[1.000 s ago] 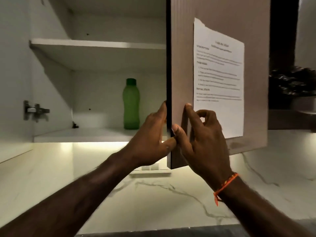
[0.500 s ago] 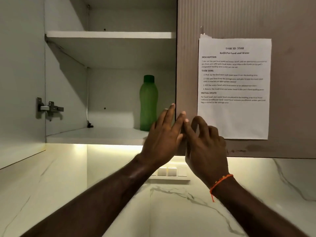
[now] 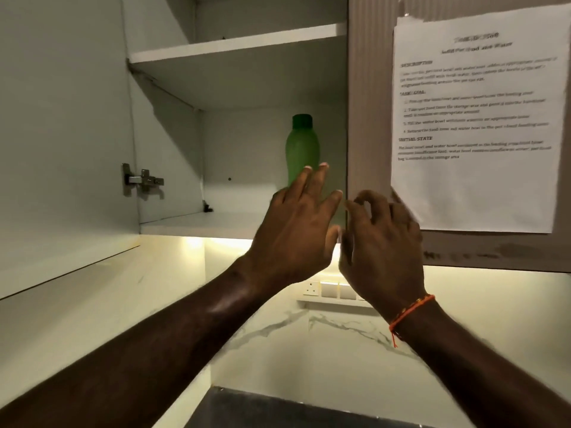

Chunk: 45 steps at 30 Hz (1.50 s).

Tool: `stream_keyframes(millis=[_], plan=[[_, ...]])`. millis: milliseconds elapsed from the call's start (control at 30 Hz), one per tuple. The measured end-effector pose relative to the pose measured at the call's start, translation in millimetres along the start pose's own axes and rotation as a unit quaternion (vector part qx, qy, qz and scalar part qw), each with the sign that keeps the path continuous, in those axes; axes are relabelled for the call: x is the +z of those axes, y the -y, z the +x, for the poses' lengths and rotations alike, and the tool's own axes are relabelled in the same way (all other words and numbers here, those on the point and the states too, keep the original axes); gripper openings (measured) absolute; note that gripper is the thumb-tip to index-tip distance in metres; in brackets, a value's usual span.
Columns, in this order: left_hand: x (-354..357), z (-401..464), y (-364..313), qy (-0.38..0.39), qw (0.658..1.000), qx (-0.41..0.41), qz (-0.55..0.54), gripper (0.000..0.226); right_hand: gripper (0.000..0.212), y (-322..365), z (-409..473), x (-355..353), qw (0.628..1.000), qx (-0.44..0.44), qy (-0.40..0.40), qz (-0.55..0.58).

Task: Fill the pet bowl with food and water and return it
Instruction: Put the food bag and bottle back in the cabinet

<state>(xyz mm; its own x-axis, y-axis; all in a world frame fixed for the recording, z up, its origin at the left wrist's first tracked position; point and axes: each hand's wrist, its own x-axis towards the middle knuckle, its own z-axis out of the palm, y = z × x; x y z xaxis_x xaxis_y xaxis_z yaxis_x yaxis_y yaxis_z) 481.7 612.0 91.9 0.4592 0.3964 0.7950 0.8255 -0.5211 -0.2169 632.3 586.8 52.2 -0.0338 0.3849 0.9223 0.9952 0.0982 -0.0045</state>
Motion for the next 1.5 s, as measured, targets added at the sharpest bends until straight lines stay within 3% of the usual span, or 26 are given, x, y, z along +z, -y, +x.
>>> stream_keyframes(millis=[167,333,500,633,733,767,833,900,1000,1167,1400,1500], plan=[[-53.6,-53.4,36.7,-0.010,0.994,-0.056,0.088,0.070,0.053,66.3,-0.6,3.9,0.993,-0.021,0.005,0.120],[-132.8,-110.4,77.3,-0.017,0.969,-0.136,0.205,0.079,0.063,152.1,0.8,-1.9,0.961,-0.084,0.023,0.261],[-217.2,-162.6,106.7,-0.017,0.917,-0.221,0.331,0.083,0.072,244.3,-10.4,-23.3,0.900,-0.159,0.028,0.404],[-279.5,-199.1,112.7,-0.087,0.865,-0.233,0.436,0.080,0.085,313.7,-24.2,-50.3,0.851,-0.223,0.036,0.474],[-310.4,-218.9,114.2,-0.128,0.811,-0.263,0.507,0.094,0.103,356.6,-35.9,-73.2,0.811,-0.243,0.057,0.529],[-318.9,-225.4,115.0,-0.134,0.811,-0.280,0.495,0.100,0.108,368.9,-40.1,-80.9,0.800,-0.245,0.064,0.544],[-331.0,-236.9,117.3,-0.125,0.847,-0.313,0.411,0.104,0.120,388.9,-47.6,-92.9,0.786,-0.247,0.069,0.562],[-336.5,-245.7,118.9,-0.101,0.870,-0.329,0.353,0.095,0.124,401.9,-53.7,-101.5,0.779,-0.246,0.078,0.571],[-332.5,-250.7,118.7,-0.076,0.866,-0.330,0.368,0.075,0.109,410.5,-57.6,-104.1,0.783,-0.245,0.079,0.566],[-327.5,-252.5,117.3,-0.090,0.864,-0.343,0.356,0.066,0.100,411.0,-60.9,-105.1,0.779,-0.245,0.093,0.570],[-314.3,-237.3,92.7,-0.151,0.889,-0.284,0.327,0.062,0.107,379.0,-67.2,-111.6,0.770,-0.217,0.080,0.594],[-300.1,-223.2,75.1,-0.195,0.911,-0.224,0.287,0.061,0.109,348.3,-66.7,-110.0,0.758,-0.205,0.061,0.617]])
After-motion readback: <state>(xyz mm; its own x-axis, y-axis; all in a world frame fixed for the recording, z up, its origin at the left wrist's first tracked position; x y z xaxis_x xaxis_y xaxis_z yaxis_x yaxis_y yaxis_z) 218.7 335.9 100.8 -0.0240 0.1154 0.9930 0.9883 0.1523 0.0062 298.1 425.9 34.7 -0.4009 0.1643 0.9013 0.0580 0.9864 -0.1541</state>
